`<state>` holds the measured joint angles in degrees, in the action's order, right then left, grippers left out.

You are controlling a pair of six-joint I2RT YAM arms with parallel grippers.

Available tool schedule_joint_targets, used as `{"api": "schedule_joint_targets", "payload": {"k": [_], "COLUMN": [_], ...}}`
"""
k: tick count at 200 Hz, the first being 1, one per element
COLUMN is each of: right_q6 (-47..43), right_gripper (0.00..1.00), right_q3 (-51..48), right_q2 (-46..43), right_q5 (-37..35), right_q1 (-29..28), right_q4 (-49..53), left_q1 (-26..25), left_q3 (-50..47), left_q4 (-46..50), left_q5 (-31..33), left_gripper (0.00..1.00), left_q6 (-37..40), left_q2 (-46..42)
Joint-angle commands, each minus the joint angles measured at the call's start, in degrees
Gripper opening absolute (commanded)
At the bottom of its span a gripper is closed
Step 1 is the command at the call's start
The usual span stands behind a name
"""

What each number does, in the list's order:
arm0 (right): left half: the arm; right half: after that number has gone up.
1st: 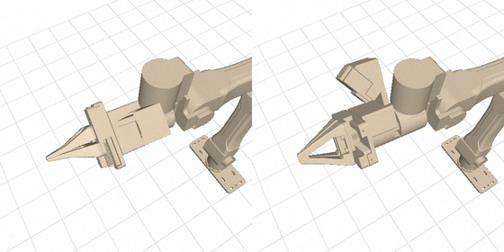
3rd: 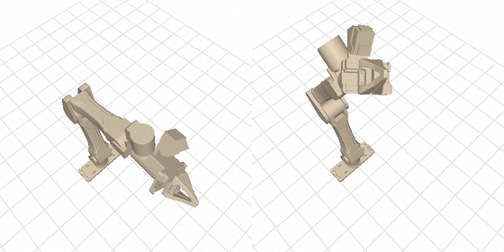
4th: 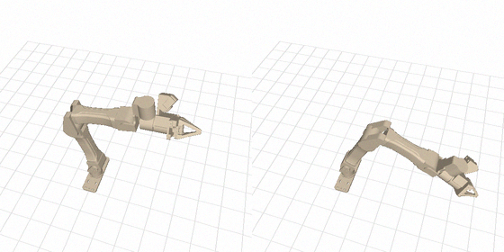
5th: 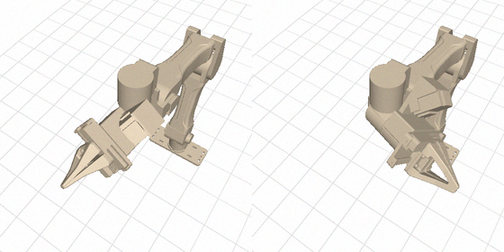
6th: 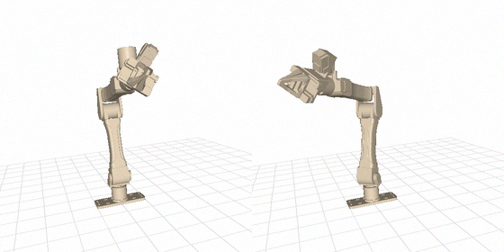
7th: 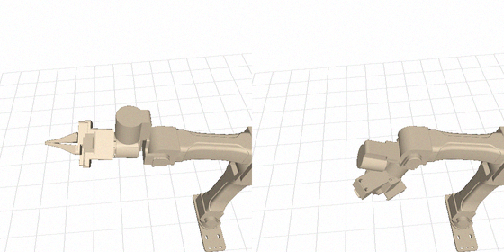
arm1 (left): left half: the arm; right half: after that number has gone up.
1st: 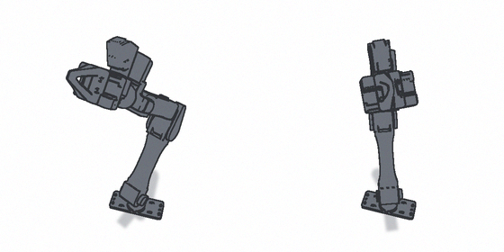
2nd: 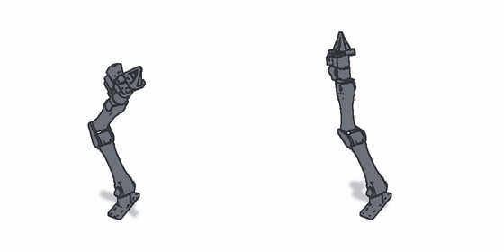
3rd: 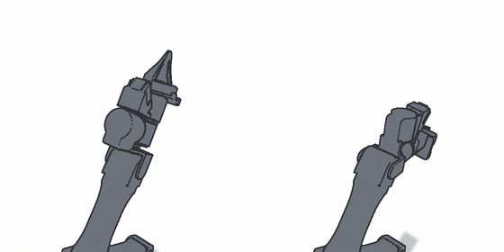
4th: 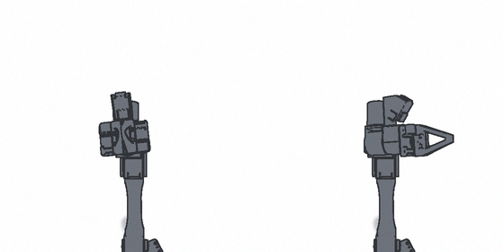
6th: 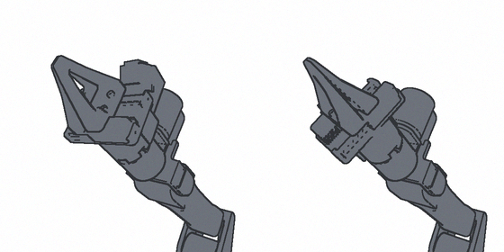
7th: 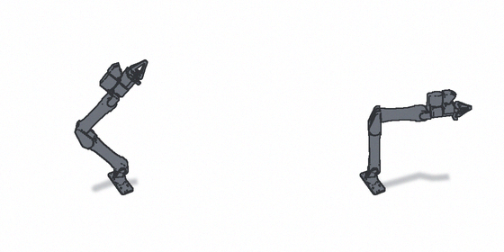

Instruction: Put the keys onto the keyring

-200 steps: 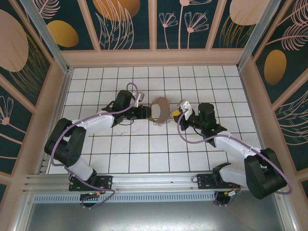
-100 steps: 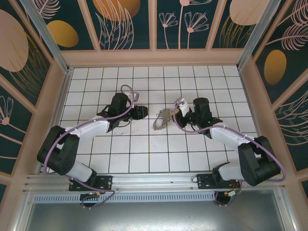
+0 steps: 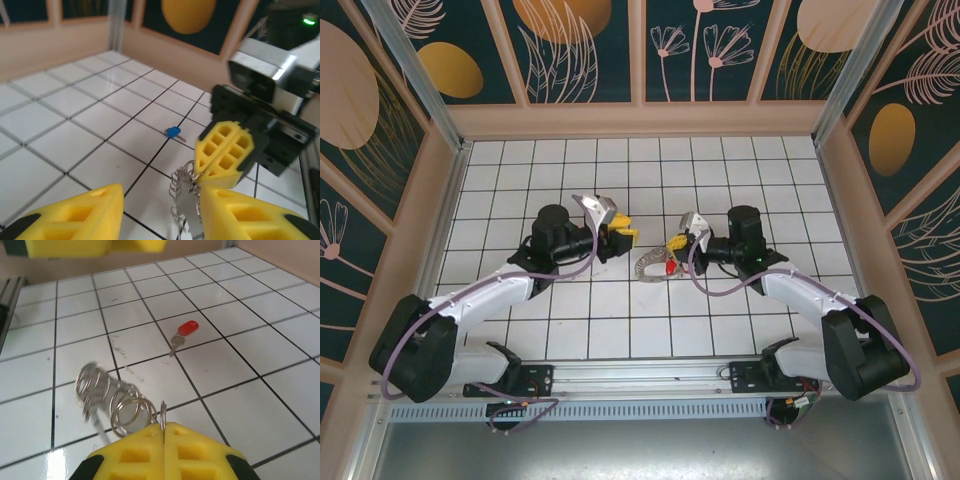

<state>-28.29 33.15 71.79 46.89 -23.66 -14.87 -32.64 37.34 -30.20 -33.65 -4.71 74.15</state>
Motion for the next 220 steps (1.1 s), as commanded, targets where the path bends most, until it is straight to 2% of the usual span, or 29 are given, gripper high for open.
{"api": "schedule_joint_targets", "payload": {"k": [1,17,49,72,142,174,220], "right_q6": [-15.34,-20.87,-20.65,-23.33,-21.37,-20.0,-17.92], "right_gripper": [0.0,0.0,0.0,0.0,0.0,0.0,0.0], "right_q3": [5.3,7.67,6.87,8.11,4.74,2.29,0.27], "right_q2": [0.66,1.4,-0.14,0.78,0.57,-0.74,-3.25], "right_q5": [6.04,6.71,0.67,-3.34,2.17,1.95,0.62], "right_q1": [0.37,0.2,0.11,-0.2,-0.26,-0.26,-0.29], "right_q4": [8.72,13.85,9.2,12.36,15.3,13.66,13.8], "left_q1": [-0.14,-0.12,-0.13,-0.23,-3.0,-3.69,-3.99], "left_q3": [2.47,4.22,6.33,7.23,10.84,11.48,14.69], "left_q4": [2.23,4.24,3.3,3.13,10.09,9.92,17.78], "left_q5": [-4.03,-3.65,-0.7,0.19,-9.12,-11.34,-13.92], "left_gripper": [0.42,0.42,0.4,0.4,0.39,0.37,0.36], "left_q6": [13.71,15.9,14.82,15.55,22.49,23.13,27.97], "left_q2": [0.39,1.92,4.52,5.46,11.44,13.41,15.62]}}
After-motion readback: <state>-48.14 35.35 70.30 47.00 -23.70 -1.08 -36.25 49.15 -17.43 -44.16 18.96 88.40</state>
